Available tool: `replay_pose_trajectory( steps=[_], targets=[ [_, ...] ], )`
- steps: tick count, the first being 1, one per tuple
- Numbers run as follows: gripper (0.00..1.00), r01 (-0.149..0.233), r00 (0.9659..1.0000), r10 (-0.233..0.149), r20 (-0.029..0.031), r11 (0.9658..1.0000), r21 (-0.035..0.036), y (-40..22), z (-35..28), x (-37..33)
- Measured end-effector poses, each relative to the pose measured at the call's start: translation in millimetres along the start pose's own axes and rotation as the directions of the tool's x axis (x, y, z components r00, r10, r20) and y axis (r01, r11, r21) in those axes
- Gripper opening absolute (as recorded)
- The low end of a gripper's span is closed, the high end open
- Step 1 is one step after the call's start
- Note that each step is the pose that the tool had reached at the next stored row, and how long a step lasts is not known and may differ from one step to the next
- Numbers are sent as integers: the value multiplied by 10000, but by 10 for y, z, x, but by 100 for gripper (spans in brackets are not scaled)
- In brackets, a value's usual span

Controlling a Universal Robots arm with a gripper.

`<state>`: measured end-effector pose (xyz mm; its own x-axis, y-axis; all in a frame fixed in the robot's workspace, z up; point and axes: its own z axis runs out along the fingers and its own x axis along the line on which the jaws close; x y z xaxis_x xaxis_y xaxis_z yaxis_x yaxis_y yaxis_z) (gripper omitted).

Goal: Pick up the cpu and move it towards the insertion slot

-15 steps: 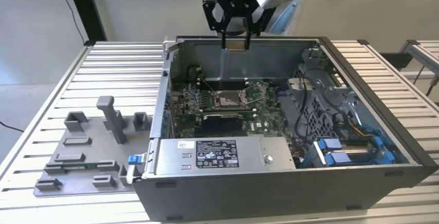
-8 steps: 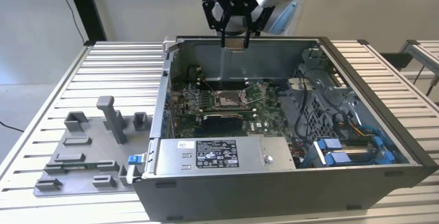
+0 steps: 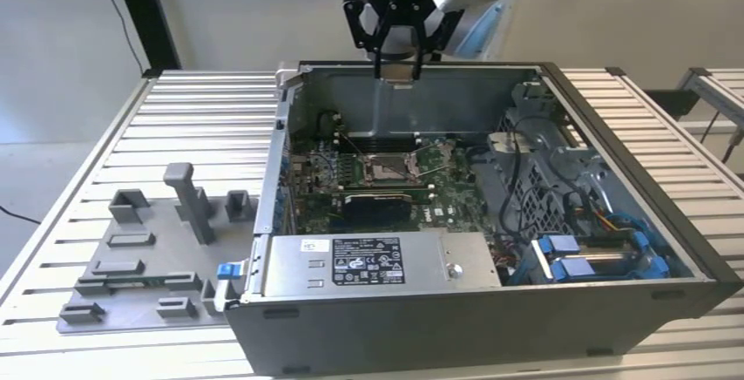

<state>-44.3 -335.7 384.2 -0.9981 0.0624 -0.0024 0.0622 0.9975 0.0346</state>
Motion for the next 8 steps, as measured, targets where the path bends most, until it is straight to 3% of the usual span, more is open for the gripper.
replay_pose_trajectory(
  steps=[8],
  targets=[
    [0, 18, 10000, -18, -1, 10000, 1, 170, 31, -23]
  ],
)
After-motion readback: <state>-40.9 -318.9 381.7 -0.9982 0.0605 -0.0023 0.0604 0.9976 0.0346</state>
